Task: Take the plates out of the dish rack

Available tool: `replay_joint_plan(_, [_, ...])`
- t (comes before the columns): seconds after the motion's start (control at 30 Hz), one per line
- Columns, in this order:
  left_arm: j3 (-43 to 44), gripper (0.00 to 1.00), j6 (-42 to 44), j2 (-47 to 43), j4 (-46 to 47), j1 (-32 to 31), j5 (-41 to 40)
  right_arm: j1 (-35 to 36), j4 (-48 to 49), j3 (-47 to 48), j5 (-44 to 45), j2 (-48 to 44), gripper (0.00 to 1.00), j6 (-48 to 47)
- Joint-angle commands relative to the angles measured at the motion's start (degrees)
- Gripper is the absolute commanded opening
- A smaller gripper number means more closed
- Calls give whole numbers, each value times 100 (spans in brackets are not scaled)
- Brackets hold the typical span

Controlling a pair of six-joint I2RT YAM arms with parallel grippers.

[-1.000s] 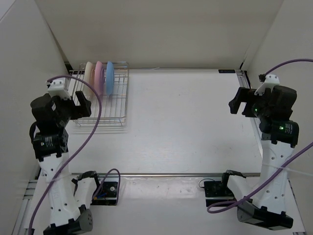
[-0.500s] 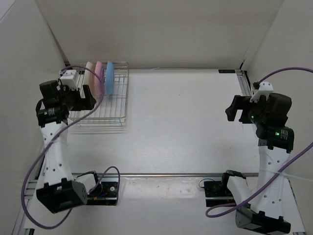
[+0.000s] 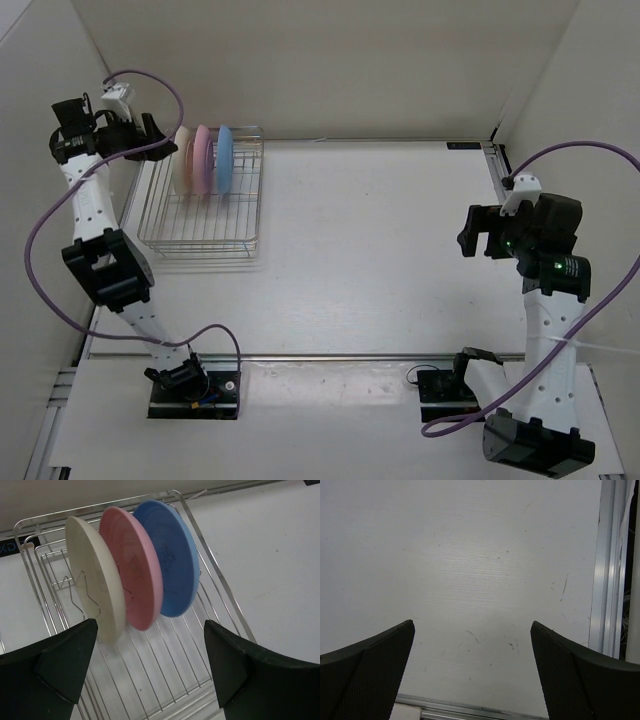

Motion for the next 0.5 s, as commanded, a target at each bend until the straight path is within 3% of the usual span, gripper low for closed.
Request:
replay_joint_plan(0.0, [676, 99, 270, 610, -276, 55, 514, 15, 267, -196, -226, 135, 100, -272])
replay_joint_plan(0.17, [1468, 99, -54, 1482, 66, 161, 777, 15, 461, -303, -499, 241, 100, -272])
replay_joint_plan(0.37, [1521, 98, -450, 2019, 515, 161, 927, 15, 514, -364, -447, 469, 100, -166])
replay_joint_plan(0.47, [1521, 92, -450, 2160, 515, 161, 988, 15, 514, -364, -394, 469, 100, -166])
